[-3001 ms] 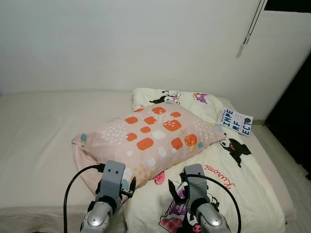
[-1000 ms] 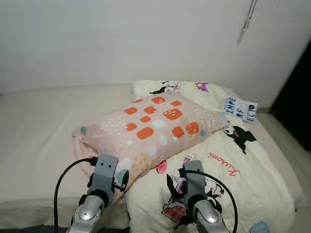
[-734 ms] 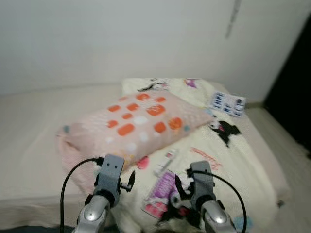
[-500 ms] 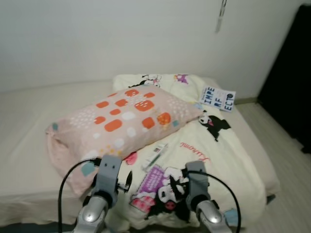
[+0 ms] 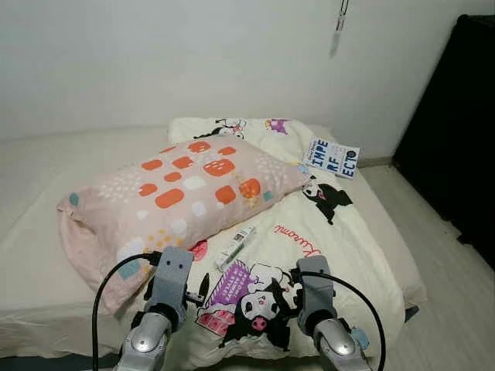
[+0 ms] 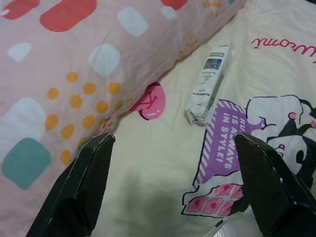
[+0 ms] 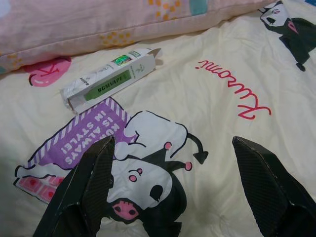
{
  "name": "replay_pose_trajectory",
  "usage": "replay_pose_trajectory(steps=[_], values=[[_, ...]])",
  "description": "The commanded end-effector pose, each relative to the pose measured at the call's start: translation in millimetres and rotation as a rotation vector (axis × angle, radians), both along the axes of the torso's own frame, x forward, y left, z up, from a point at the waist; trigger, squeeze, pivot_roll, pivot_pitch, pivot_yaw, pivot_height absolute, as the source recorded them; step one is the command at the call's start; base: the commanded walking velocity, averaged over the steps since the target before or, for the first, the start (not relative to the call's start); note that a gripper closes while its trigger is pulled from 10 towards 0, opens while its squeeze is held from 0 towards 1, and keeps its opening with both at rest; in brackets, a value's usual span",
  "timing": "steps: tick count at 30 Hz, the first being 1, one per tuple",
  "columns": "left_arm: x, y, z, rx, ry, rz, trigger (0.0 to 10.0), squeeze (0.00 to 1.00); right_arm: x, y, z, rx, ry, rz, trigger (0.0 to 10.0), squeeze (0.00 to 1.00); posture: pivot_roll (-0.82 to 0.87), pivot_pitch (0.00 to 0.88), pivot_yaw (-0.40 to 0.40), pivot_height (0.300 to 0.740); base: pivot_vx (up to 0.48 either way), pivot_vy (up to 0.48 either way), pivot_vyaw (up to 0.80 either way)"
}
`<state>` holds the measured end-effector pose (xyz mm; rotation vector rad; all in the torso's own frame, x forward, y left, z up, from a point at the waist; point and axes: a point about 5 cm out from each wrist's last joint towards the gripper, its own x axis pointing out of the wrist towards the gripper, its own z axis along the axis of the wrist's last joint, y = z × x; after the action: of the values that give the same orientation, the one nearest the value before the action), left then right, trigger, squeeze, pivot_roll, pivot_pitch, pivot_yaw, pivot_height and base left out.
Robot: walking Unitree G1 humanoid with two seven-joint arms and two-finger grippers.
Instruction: Clean up the room
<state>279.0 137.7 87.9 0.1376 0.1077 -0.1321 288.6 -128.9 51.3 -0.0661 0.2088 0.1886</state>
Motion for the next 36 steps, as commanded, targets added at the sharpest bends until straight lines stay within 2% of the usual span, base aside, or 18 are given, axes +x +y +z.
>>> replay_pose_trajectory(steps=[1, 14, 21, 36], values=[[-1.9, 3.6, -7.0, 0.006, 0.028, 0.002, 10.0, 0.0, -4.3, 1.7, -7.6, 0.007, 0.028, 0.005, 10.0, 0.0, 0.01, 0.168, 0.03, 0.652, 0.0, 0.0, 0.0], [-4.3, 3.0, -9.5, 0.01, 0.029, 0.008, 10.0, 0.0, -4.1, -0.8, -6.8, 0.021, 0.03, -0.005, 10.0, 0.0, 0.01, 0.171, 0.023, 0.652, 0.0, 0.0, 0.0], [-4.7, 2.3, -10.5, 0.008, 0.035, 0.009, 10.0, 0.0, -3.7, -1.9, -6.3, 0.022, 0.027, -0.003, 10.0, 0.0, 0.01, 0.175, 0.023, 0.628, 0.0, 0.0, 0.0], [-5.7, 0.2, -10.0, -0.002, 0.033, 0.003, 10.0, 0.0, -3.5, -2.6, -6.1, 0.012, 0.024, 0.0, 10.0, 0.0, 0.01, 0.176, 0.02, 0.628, 0.0, 0.0, 0.0]])
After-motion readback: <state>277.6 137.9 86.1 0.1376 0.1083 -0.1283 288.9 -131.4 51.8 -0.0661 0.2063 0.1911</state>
